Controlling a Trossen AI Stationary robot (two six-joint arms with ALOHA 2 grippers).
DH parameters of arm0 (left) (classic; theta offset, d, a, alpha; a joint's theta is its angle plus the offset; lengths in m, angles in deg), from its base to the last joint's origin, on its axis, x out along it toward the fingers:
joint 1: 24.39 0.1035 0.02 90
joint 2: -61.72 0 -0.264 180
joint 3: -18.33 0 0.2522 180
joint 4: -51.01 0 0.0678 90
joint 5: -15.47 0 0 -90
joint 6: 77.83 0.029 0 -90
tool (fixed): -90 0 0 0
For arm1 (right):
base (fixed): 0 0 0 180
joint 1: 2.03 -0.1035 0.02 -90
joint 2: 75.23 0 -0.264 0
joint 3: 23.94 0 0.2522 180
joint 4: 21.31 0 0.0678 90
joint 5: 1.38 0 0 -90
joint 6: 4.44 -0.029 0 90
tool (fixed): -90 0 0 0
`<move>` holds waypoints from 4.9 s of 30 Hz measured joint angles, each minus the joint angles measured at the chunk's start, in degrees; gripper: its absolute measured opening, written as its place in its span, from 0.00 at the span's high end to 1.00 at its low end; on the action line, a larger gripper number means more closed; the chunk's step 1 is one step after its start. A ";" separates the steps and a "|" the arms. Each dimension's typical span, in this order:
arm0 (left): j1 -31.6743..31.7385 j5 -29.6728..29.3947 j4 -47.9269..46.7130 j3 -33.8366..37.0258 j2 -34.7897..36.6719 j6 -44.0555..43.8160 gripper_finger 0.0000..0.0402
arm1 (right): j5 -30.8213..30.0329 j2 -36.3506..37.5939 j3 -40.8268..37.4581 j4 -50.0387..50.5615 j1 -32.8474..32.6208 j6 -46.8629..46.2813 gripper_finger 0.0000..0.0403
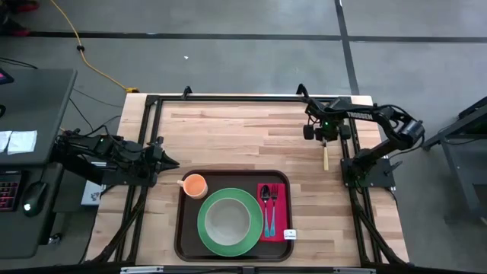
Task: Set up tray
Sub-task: Put the yellow knife to the right side of the blue fork on the red napkin
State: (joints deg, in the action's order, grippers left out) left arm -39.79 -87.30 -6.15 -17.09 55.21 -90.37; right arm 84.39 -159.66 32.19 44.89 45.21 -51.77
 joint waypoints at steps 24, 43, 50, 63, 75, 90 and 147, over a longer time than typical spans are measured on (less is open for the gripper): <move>-0.01 -0.48 -0.04 0.01 0.00 0.22 0.82 | -2.81 0.04 -0.07 5.37 -8.33 -8.36 0.77; -0.01 -0.46 -0.09 -0.01 0.00 0.22 0.82 | -2.22 -5.68 -0.15 4.89 -8.24 -9.08 0.77; -0.02 -0.46 -0.09 0.00 0.00 0.22 0.82 | 0.79 -5.79 -4.00 -0.91 -8.18 -10.46 0.77; 0.00 -0.31 -0.07 0.01 -0.01 0.22 0.82 | 0.96 -6.05 -3.33 -0.45 -8.26 -10.15 0.79; 0.00 -0.35 -0.09 0.01 -0.02 0.22 0.82 | 2.74 -6.08 -3.34 -1.74 -8.24 -9.20 0.96; 0.00 -0.48 -0.09 0.01 -0.02 0.22 0.82 | 3.13 -6.45 2.92 0.75 -8.39 -7.92 0.96; 0.00 -0.39 -0.28 0.01 0.00 1.75 0.82 | 7.65 -4.35 18.62 19.22 -32.51 -26.43 0.93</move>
State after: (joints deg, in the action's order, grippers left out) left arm -39.79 -87.70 -6.43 -17.08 55.21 -88.62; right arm 92.04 -164.01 50.81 64.12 12.70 -78.20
